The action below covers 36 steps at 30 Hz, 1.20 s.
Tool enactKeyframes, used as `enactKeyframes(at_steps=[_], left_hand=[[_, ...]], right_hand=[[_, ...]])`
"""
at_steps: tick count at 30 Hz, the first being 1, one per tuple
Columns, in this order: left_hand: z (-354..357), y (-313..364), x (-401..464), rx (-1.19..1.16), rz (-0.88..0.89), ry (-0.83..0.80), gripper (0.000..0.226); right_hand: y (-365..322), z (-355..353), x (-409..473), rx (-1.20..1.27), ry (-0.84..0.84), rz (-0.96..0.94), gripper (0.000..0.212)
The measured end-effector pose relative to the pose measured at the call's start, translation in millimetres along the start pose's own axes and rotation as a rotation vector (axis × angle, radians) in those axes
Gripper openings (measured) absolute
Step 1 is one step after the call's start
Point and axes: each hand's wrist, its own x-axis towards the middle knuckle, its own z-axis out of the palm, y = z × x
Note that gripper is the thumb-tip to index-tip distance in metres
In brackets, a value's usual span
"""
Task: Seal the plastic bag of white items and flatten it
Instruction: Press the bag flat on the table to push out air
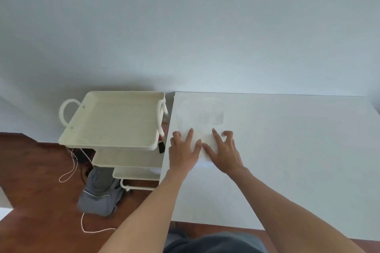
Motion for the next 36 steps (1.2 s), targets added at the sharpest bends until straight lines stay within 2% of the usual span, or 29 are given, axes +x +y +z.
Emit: enactKeyframes(at_steps=[9,18,27,36], left_hand=[[-90,-13,92,0.029,0.065,0.166,0.057],[-157,-83,163,0.048,0.032,0.258,0.057],[-167,-191,194,0.072,-0.010,0.148,0.057],[-129,-291,178,0.084,-0.078,-0.069,0.055]], right_hand=[[-96,-31,85,0.038,0.144,-0.104,0.077],[-196,-6,157,0.074,0.138,-0.200,0.079],[-256,84,188,0.069,0.012,-0.186,0.076],[-280,181,171,0.033,-0.170,-0.022,0.074]])
